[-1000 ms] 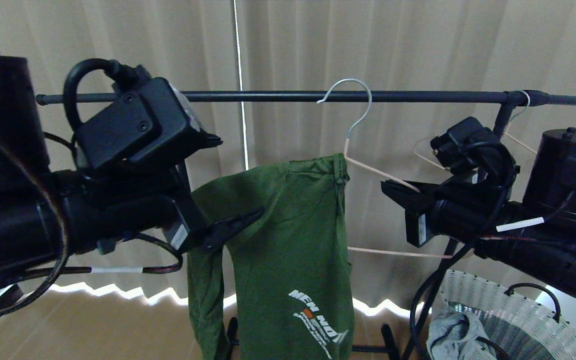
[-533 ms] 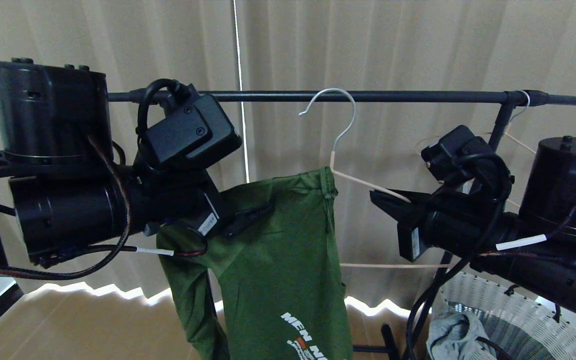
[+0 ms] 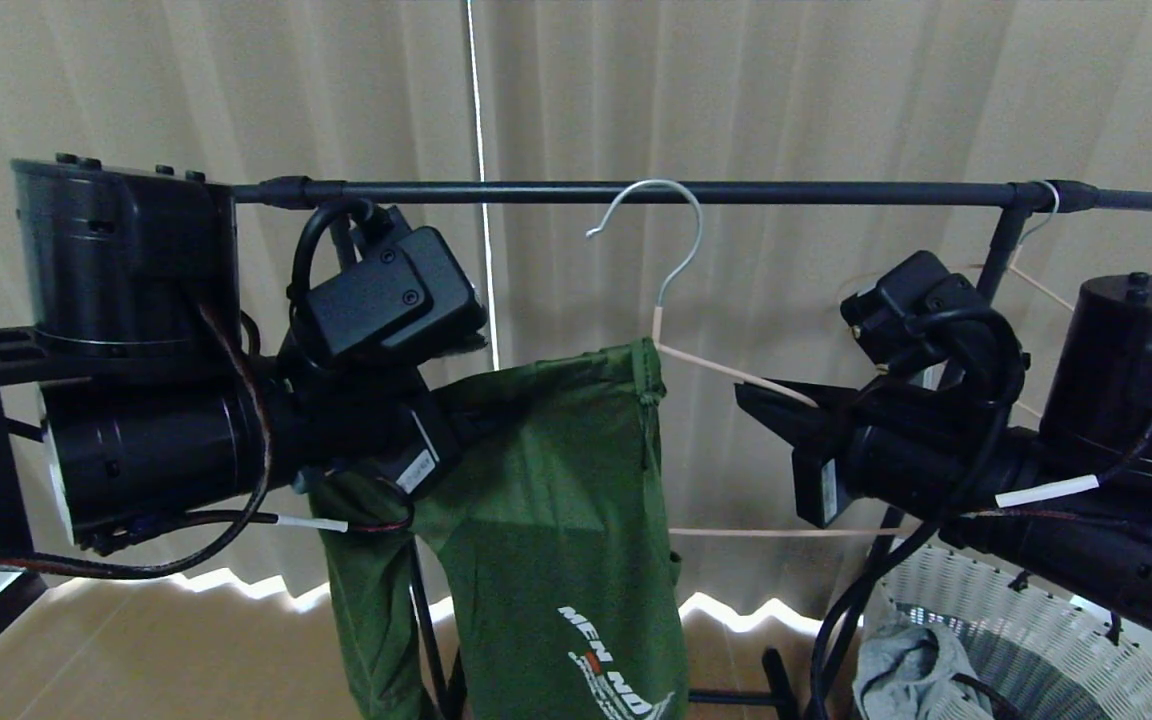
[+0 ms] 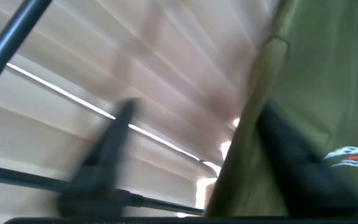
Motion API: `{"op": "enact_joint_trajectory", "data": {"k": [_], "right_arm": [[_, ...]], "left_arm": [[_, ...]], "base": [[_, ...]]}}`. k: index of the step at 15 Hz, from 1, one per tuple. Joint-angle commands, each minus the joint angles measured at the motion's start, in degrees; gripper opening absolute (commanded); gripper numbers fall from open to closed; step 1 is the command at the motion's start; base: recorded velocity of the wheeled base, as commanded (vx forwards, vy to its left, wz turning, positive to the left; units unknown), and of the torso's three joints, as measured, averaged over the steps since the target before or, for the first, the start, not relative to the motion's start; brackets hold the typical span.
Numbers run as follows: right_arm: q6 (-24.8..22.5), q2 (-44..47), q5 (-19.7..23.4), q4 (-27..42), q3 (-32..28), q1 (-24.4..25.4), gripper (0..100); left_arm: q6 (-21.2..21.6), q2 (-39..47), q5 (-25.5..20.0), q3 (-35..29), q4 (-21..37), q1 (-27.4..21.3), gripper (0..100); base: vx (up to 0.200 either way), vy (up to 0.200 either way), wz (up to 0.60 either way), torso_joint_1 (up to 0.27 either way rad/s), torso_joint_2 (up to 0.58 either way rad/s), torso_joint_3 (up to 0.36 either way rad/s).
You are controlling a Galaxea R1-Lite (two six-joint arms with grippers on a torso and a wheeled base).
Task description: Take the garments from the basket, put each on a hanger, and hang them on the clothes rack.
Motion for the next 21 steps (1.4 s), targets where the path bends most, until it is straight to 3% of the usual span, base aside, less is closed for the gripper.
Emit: {"op": "enact_joint_trajectory", "data": {"k": [1, 8, 9, 13, 18, 21], "right_arm": [[0.0, 0.0, 0.0, -0.1, 0.0, 0.0, 0], [-0.1, -0.6, -0.1, -0.1, 0.1, 0.0, 0], [-0.1, -0.6, -0.1, 0.0, 0.0, 0.0, 100], [-0.1, -1.5, -0.5, 0.0, 0.2, -0.2, 100], [0.0, -4.4, -0.2, -0.1, 6.8, -0.4, 100], [0.5, -3.5, -0.1, -0.1, 8.2, -0.4, 100]], "left_arm": [[0.0, -0.5, 0.0, 0.4, 0.0, 0.0, 0], [-0.2, -5.1, 0.2, 4.1, 0.0, 0.0, 0], [-0.3, -5.3, 0.3, 4.3, 0.0, 0.0, 0], [-0.4, -5.3, 2.5, 4.1, -0.2, 2.9, 0], [-1.2, -4.5, 11.9, 4.4, -6.4, 5.2, 0], [-1.6, -4.7, 11.8, 4.4, -9.0, 4.7, 0]], "base": [[0.0, 0.0, 0.0, 0.0, 0.0, 0.0], [0.0, 0.0, 0.0, 0.0, 0.0, 0.0], [0.0, 0.0, 0.0, 0.0, 0.0, 0.0], [0.0, 0.0, 0.0, 0.0, 0.0, 0.0], [0.0, 0.0, 0.0, 0.0, 0.0, 0.0], [0.0, 0.0, 0.0, 0.0, 0.0, 0.0]]}}
